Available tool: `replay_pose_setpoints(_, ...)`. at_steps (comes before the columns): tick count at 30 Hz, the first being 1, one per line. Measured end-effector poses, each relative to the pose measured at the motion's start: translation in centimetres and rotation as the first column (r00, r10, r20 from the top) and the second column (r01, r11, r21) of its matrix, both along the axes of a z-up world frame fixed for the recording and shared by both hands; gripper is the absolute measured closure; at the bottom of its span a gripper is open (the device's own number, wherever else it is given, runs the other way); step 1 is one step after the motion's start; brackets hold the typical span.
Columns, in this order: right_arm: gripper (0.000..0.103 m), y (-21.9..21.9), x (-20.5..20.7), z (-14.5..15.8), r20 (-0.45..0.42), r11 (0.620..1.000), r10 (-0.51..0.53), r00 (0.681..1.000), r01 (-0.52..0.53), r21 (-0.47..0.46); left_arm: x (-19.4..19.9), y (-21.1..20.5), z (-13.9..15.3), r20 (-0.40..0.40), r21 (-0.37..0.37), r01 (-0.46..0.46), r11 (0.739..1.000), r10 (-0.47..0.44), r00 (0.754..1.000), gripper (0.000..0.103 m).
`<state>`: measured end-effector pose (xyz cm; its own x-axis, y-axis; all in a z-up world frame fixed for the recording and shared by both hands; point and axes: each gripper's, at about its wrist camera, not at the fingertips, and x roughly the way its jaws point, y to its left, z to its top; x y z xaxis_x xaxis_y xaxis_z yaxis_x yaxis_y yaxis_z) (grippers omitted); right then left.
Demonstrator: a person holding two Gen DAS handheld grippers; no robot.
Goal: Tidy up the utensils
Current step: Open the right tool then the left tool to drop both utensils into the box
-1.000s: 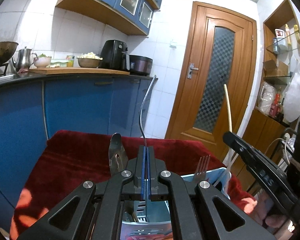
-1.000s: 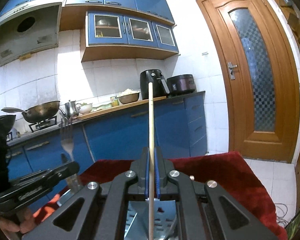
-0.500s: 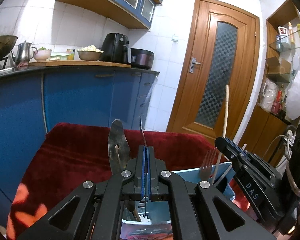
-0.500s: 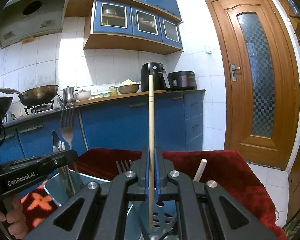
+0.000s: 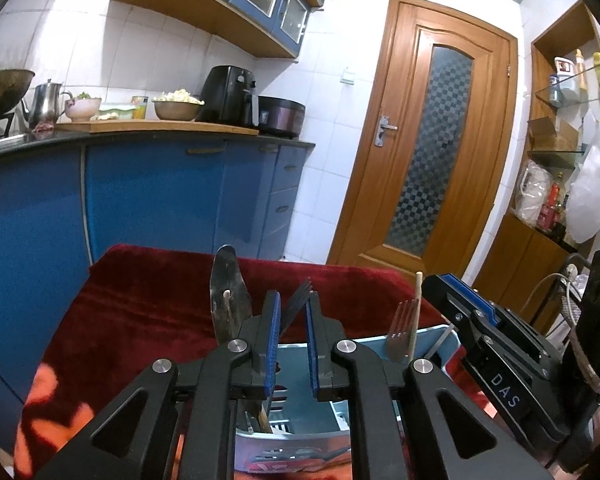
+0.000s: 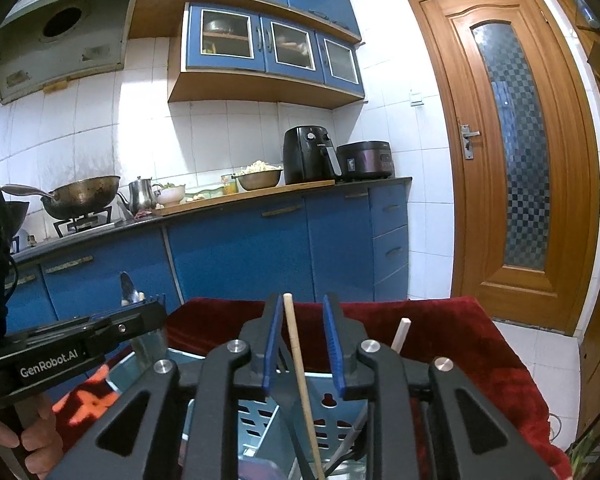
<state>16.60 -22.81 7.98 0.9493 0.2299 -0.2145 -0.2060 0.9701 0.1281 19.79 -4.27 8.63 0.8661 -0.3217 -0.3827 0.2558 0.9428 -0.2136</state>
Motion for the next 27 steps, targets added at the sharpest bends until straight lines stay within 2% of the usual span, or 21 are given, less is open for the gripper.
replay_pose_setpoints(17, 0.078, 0.1, -4.2, 2.2, -0.016, 1.0, -0.006, 1.0, 0.006, 0.022, -4.1, 0.3, 2.1, 0.012, 0.012, 0.013, 1.0, -0.013, 1.0, 0.091)
replay_pose_setpoints(27, 0.076, -0.2, -8.8, 3.0, -0.071, 0.999, -0.021, 0.997, 0.023, 0.026, -7.6, 1.2, 2.7, -0.046, 0.032, 0.009, 0.999, -0.007, 0.999, 0.091)
